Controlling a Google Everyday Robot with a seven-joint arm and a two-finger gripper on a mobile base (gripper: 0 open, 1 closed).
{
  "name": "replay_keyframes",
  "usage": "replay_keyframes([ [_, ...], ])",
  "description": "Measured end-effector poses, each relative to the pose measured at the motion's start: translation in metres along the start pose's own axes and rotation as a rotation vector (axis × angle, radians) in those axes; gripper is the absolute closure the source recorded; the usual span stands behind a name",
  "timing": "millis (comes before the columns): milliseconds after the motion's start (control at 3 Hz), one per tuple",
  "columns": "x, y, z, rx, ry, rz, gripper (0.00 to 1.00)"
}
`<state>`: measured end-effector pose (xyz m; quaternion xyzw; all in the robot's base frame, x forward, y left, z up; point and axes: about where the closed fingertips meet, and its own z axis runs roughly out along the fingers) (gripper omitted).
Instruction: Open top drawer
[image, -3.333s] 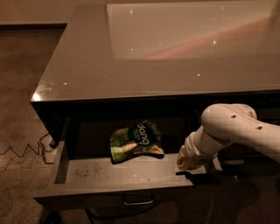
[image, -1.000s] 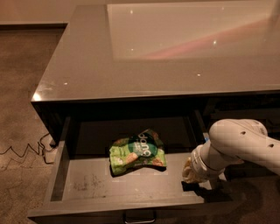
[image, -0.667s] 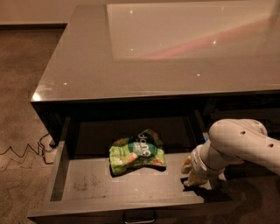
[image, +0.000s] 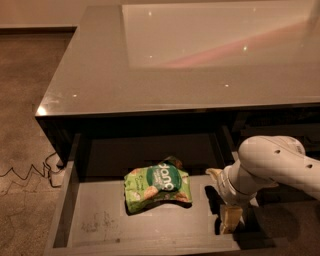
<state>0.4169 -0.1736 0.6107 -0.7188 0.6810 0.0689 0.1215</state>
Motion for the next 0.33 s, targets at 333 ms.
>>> replay_keyframes([
  [333,0.0,0.0,0.0,0.0,0.0,0.0,0.0],
])
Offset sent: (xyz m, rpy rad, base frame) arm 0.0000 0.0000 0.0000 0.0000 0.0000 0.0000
